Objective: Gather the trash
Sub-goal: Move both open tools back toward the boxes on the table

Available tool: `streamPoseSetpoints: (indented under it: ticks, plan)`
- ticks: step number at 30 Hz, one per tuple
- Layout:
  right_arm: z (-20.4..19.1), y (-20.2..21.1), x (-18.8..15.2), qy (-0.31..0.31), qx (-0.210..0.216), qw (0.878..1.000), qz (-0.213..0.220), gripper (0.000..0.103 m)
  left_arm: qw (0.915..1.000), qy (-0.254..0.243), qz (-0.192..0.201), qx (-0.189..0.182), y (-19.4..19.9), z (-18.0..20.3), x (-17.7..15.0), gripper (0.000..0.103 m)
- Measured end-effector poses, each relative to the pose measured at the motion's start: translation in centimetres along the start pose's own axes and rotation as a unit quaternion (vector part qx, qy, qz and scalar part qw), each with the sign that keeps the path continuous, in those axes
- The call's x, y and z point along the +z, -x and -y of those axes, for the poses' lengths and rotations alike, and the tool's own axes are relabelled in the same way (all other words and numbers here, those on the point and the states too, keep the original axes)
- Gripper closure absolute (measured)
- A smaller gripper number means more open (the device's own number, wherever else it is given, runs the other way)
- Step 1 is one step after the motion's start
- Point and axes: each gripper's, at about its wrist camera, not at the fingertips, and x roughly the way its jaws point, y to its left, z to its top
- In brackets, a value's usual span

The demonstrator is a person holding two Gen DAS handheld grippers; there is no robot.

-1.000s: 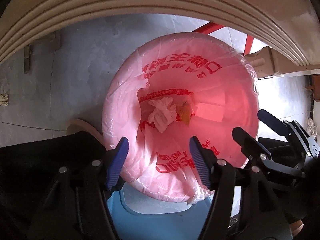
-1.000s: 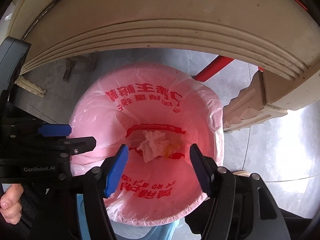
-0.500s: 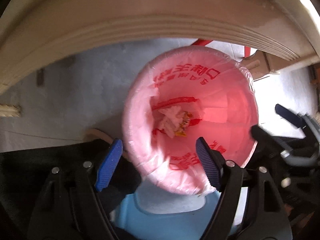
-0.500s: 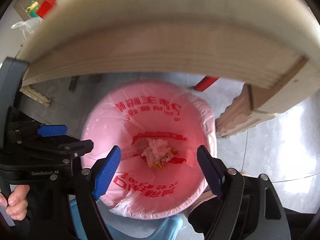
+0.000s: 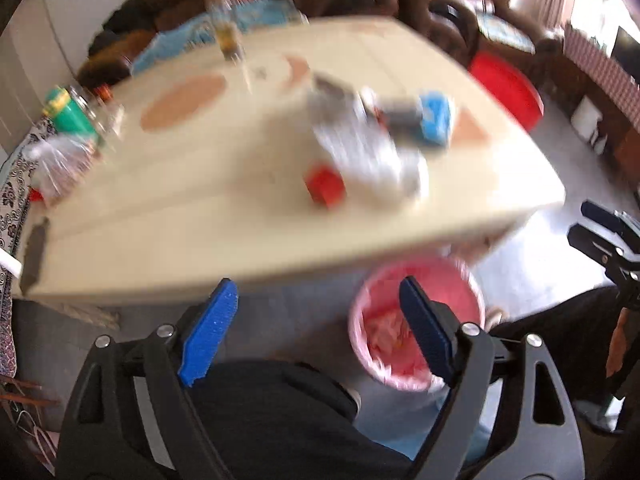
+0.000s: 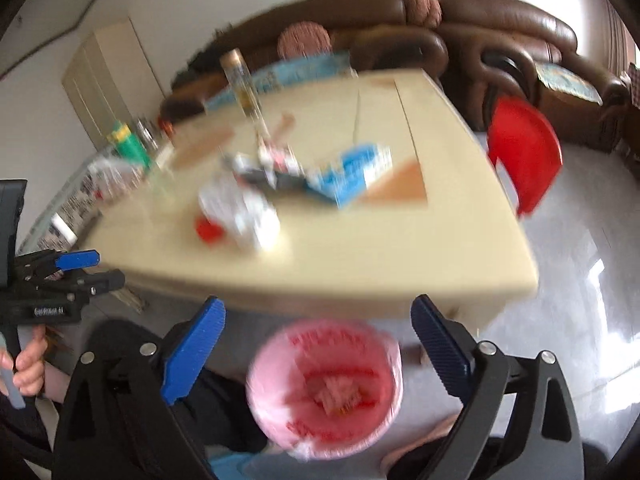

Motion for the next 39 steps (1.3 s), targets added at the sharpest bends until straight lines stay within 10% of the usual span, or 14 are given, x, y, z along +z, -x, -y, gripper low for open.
streamPoseSetpoints:
  ticks: [7,15,39]
  plan:
    - [-1.4,3.3,10.4,0.023,0.024,0.998,0.054,0.008,0.9993,0.024,0.023,-0.015,4.9,-3.5,9.2,0.019]
    - [-3.0,-0.1,17.9,0.068,-0.008,0.995,0.069,0.008,0.9927,0.093,-0.026,-0.071,1.2,-3.6,13.9,0.019]
    - [4.4,-12.8,16.9,-0.01,-0.015,0.999,-0.045,0.008,0.9446,0.257,-0.106,-0.174,-14.0,-4.1,15.9,0.019]
